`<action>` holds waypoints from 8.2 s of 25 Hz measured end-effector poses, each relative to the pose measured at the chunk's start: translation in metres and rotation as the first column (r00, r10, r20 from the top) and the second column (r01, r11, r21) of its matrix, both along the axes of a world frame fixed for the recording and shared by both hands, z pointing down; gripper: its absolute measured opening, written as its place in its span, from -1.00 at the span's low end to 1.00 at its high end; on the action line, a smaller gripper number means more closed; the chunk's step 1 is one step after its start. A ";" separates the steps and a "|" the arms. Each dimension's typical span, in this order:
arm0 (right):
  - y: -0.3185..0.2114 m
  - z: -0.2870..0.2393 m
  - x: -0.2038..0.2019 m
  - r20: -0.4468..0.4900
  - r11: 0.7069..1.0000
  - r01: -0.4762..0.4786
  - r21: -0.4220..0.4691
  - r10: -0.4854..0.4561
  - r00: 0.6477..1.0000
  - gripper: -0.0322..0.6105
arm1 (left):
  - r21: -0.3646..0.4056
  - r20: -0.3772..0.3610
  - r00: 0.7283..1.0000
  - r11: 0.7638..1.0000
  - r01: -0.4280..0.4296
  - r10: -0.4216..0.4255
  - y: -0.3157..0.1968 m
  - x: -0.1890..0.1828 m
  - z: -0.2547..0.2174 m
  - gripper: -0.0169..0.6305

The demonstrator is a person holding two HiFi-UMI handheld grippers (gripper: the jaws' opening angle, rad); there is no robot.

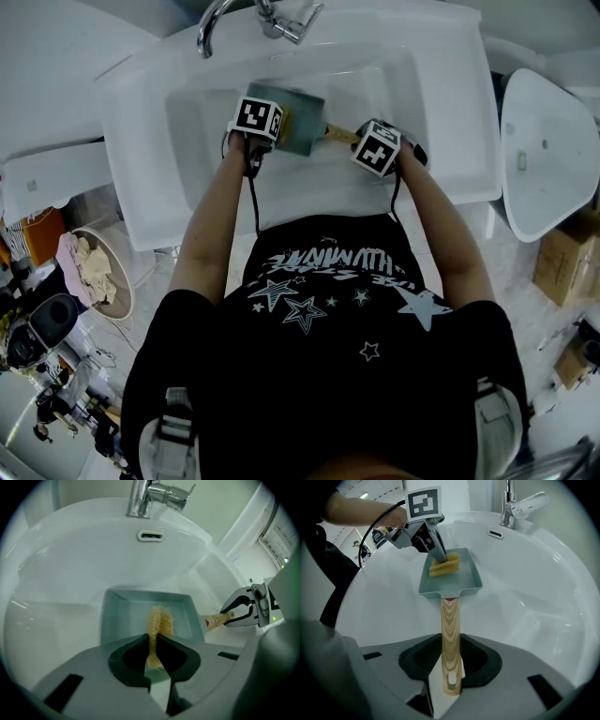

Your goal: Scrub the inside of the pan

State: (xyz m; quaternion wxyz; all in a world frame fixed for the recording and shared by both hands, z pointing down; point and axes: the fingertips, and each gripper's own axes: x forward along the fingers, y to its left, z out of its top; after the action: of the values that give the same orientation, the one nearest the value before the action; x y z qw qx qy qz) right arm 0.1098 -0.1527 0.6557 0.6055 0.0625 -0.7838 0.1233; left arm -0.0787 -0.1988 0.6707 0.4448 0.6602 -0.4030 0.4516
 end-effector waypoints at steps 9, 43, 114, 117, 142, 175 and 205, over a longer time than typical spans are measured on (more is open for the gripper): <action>0.001 -0.001 0.000 -0.007 1.000 0.005 0.001 -0.005 1.000 -0.53 | 0.062 0.126 0.992 0.998 0.022 -0.030 -0.020 -0.040 0.014 -0.79; -0.001 -0.002 0.000 -0.020 1.000 -0.003 0.003 0.004 1.000 -0.53 | 0.065 0.116 0.990 0.994 -0.092 0.084 -0.019 0.023 0.023 -0.79; 0.002 -0.001 0.001 -0.030 1.000 0.001 -0.010 -0.002 1.000 -0.53 | 0.070 0.102 0.993 0.996 0.052 -0.059 -0.032 0.041 0.022 -0.79; 0.001 -0.001 0.001 -0.033 1.000 0.004 -0.009 -0.004 0.999 -0.53 | 0.060 0.079 0.996 0.997 0.038 -0.042 -0.030 0.053 0.023 -0.79; -0.001 0.000 0.001 -0.023 0.999 -0.029 0.017 0.029 0.999 -0.50 | 0.082 -0.042 0.997 0.994 0.067 -0.063 -0.024 0.060 -0.006 -0.79; 0.004 -0.115 -0.048 0.208 0.833 -0.430 0.349 0.379 0.902 -0.85 | 0.266 -0.144 0.989 0.964 0.008 0.032 0.033 -0.007 -0.076 -0.79; 0.109 -0.143 -0.041 0.394 0.688 -0.649 0.325 0.525 0.754 -0.88 | 0.407 -0.271 0.962 0.909 0.084 0.032 0.118 -0.003 -0.155 -0.79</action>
State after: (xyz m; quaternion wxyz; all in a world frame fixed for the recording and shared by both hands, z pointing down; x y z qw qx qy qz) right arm 0.0686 -0.0436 0.5125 0.3895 0.4305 -0.8024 0.1382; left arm -0.0815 -0.0806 0.5157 0.3514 0.7896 -0.4338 0.2549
